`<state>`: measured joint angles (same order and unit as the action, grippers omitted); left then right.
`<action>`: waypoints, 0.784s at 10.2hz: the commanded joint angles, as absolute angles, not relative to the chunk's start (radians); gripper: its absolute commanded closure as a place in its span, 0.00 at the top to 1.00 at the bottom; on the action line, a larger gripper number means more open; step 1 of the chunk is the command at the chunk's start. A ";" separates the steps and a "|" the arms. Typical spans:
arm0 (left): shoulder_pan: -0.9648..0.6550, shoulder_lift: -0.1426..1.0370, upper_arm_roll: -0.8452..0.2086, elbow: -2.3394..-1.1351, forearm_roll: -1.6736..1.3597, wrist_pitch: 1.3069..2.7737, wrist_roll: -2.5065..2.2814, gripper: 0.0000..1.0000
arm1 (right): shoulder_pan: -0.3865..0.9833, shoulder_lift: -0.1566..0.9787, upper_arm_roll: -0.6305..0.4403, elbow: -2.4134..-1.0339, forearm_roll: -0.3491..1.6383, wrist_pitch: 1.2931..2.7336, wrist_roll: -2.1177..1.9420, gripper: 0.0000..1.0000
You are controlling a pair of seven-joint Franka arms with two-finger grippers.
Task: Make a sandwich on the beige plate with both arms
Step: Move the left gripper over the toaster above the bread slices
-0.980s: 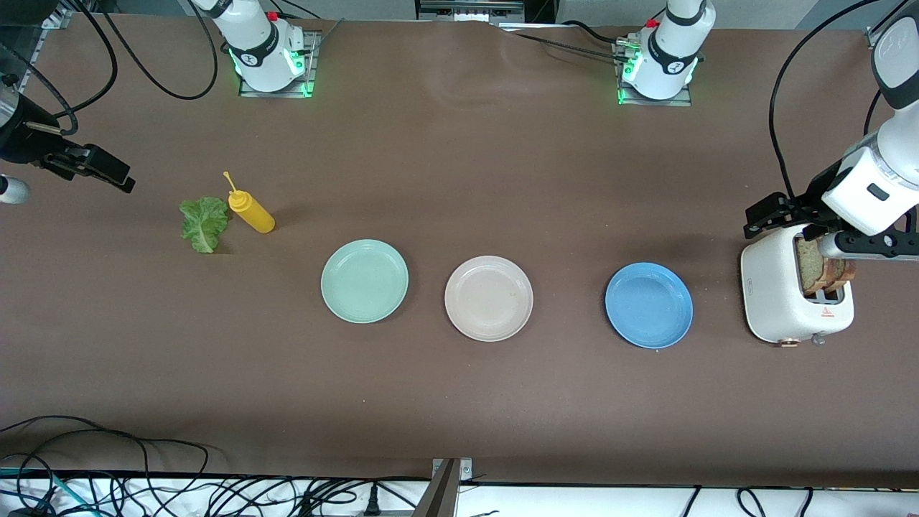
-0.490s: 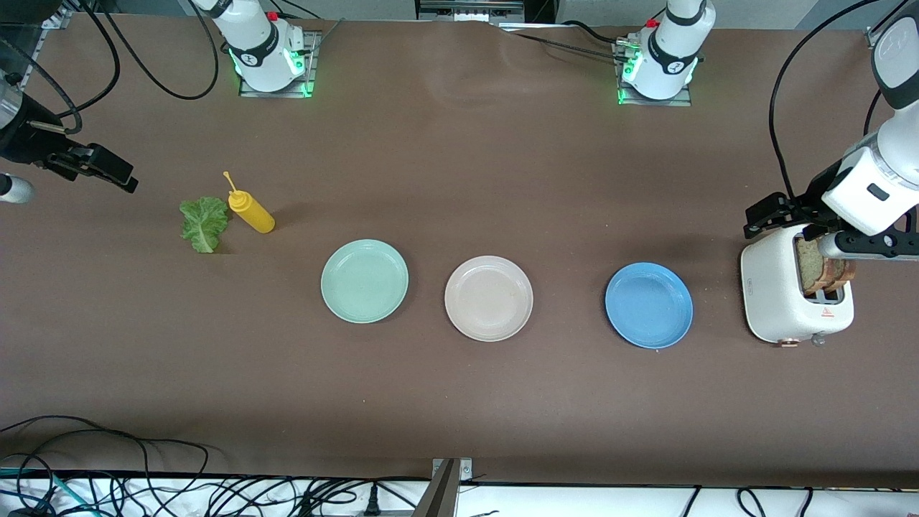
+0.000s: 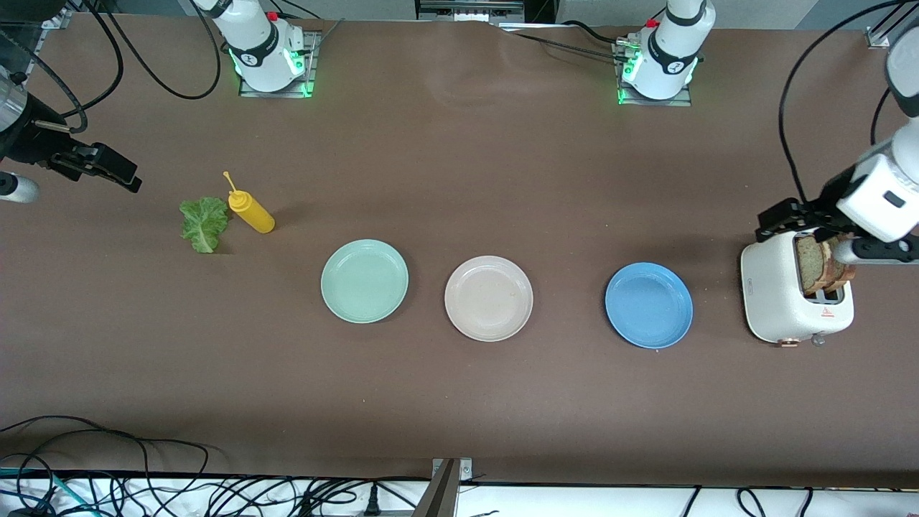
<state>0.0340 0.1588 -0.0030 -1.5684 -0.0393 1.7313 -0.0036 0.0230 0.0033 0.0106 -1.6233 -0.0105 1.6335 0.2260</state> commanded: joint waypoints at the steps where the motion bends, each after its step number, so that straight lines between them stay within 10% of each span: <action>1: 0.103 0.189 -0.011 -1.554 -0.020 1.756 0.090 1.00 | 0.021 -0.003 0.008 -1.615 -0.005 1.624 0.221 1.00; 8: 0.247 0.296 -0.011 -1.557 -0.020 1.859 0.247 1.00 | 0.021 0.002 0.009 -1.620 -0.002 1.617 0.221 1.00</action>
